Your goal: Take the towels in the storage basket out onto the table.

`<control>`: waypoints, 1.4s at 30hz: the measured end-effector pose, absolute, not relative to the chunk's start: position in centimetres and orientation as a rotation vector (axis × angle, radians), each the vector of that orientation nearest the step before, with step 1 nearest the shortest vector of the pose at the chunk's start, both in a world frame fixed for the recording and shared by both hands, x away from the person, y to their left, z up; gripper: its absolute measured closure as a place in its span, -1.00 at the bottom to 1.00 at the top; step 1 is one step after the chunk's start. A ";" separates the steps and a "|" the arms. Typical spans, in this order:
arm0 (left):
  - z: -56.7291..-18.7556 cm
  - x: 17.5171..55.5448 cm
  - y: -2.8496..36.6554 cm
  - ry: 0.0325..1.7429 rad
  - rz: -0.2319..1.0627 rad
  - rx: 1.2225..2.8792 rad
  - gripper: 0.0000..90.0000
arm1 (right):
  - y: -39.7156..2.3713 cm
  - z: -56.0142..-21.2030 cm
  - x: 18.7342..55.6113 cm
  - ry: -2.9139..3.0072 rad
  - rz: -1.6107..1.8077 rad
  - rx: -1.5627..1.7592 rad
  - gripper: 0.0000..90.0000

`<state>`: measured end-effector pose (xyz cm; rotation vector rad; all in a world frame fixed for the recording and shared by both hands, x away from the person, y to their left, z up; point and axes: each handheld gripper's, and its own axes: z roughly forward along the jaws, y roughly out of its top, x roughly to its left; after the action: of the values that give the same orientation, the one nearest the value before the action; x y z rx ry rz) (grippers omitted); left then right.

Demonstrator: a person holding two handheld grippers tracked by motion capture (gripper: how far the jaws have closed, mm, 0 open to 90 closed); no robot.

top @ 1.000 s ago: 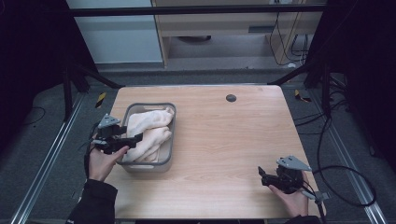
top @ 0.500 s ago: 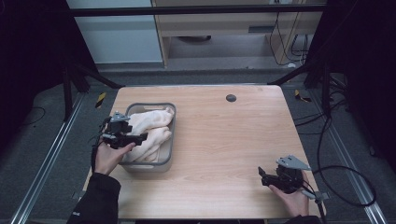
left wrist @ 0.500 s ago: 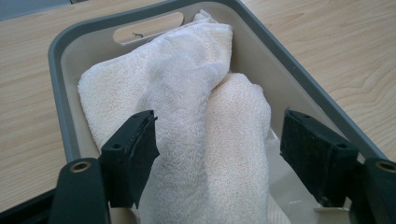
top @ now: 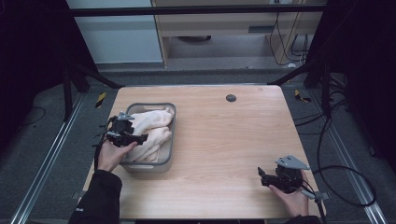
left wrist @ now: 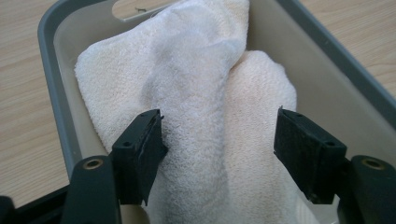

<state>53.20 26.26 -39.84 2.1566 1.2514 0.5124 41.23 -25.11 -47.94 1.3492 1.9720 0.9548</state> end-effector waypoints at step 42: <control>-40.9 54.6 27.3 1.440 0.379 2.180 0.59 | -25.0 -48.2 41.4 2.005 0.926 1.332 -0.79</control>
<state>54.58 27.31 -40.94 2.1799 1.4404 0.3792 41.39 -24.99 -48.19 1.3316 2.0054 0.9257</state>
